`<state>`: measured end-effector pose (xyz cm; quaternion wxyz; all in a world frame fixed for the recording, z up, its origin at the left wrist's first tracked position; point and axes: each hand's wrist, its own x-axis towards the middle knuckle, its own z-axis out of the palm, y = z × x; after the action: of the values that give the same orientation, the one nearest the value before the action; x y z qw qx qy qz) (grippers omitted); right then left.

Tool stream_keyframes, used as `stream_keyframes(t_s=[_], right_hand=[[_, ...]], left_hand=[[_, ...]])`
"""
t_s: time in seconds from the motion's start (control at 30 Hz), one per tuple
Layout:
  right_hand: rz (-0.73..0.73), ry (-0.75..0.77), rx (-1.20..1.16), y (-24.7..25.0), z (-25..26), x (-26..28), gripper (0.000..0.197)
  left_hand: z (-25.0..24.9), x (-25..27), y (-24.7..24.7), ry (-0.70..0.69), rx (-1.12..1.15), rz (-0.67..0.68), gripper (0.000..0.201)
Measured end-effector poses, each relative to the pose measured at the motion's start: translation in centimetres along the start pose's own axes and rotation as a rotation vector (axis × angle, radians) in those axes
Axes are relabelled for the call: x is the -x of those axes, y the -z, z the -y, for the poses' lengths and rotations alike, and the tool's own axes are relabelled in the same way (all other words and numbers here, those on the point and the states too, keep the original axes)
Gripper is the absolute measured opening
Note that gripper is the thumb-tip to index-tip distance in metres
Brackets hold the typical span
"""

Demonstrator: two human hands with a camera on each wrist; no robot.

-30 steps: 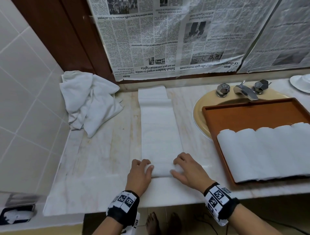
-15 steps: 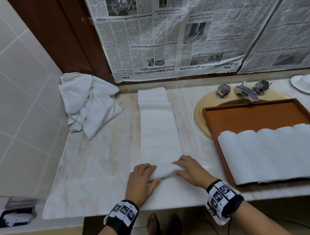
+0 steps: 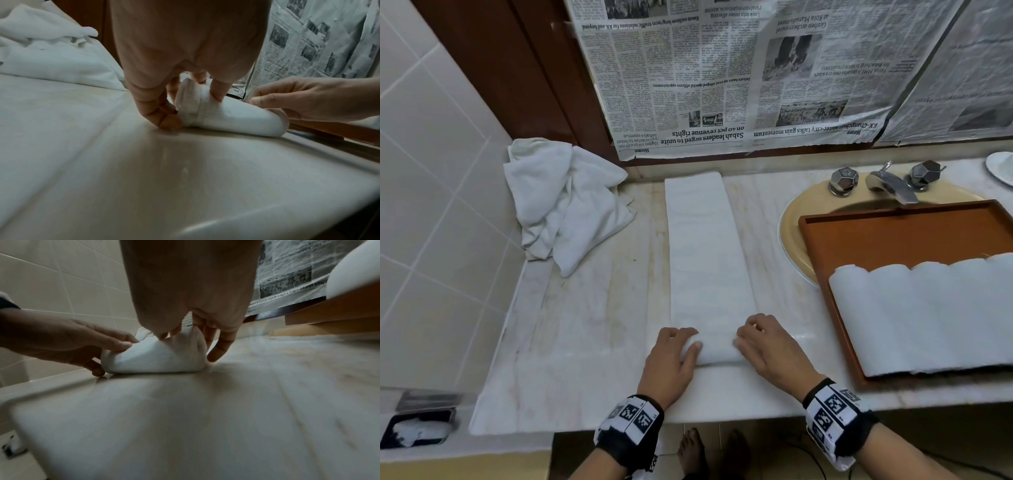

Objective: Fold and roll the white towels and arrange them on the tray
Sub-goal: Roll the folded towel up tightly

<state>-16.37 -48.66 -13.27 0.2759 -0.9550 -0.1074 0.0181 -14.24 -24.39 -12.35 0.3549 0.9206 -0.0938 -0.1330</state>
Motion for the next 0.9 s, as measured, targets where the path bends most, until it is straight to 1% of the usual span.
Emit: stream_keyframes(t_s=[0.03,0.1,0.17,0.23,0.27,0.33,0.37,0.47,0.53,0.6,0.63,0.67,0.7,0.73,0.83,0.9], right_hand=[[0.002,0.036,0.032,0.0,0.0,0.2,0.041],[0.053,0.098,0.092,-0.2,0.0,0.6,0.048],[0.080,0.118,0.113,-0.4,-0.1,0.7,0.048],[0.123,0.058,0.050,-0.2,-0.1,0.3,0.049],[0.161,0.026,0.014,0.0,-0.2,-0.1,0.050],[0.218,0.011,-0.010,0.4,-0.1,-0.7,0.049],[0.235,0.007,-0.021,0.5,-0.2,-1.1,0.048],[0.264,-0.079,-0.147,1.2,-0.5,-1.4,0.051],[0.253,-0.152,-0.202,1.4,-0.7,-1.2,0.052],[0.234,-0.163,-0.167,1.4,-0.1,-0.8,0.049],[0.210,-0.122,-0.093,1.3,0.2,-0.6,0.049],[0.180,-0.071,-0.010,1.0,0.4,-0.4,0.054],[0.144,-0.024,0.050,0.7,0.6,-0.2,0.059],[0.112,0.009,0.081,0.3,0.5,0.0,0.059],[0.052,0.118,0.114,-0.5,0.0,0.3,0.052],[0.026,0.121,0.054,-0.4,-0.4,0.0,0.050]], left_hand=[[-0.1,-0.1,-0.1,0.042,-0.013,-0.009,0.033],[-0.1,-0.3,-0.4,0.110,-0.052,-0.027,0.033],[0.2,-0.4,-0.7,0.103,-0.106,-0.050,0.031],[0.4,-0.3,-0.9,0.049,-0.141,-0.081,0.030],[0.4,-0.2,-0.9,-0.012,-0.155,-0.095,0.030],[0.5,0.0,-0.8,-0.140,-0.163,-0.105,0.028],[0.6,0.2,-0.7,-0.182,-0.158,-0.090,0.031],[1.9,0.5,-0.4,-0.230,-0.176,-0.004,0.055],[2.6,0.5,0.1,-0.213,-0.163,0.057,0.062],[2.7,0.0,0.4,-0.183,-0.135,0.091,0.061],[2.7,-0.3,0.5,-0.169,-0.120,0.103,0.059],[2.7,-0.5,0.6,-0.156,-0.100,0.116,0.059],[2.7,-0.6,0.7,-0.147,-0.079,0.124,0.059],[2.8,-0.8,0.7,-0.134,-0.059,0.130,0.060],[3.0,-1.3,0.9,-0.058,-0.014,0.171,0.060],[2.7,-1.5,1.3,-0.022,0.035,0.164,0.051]])
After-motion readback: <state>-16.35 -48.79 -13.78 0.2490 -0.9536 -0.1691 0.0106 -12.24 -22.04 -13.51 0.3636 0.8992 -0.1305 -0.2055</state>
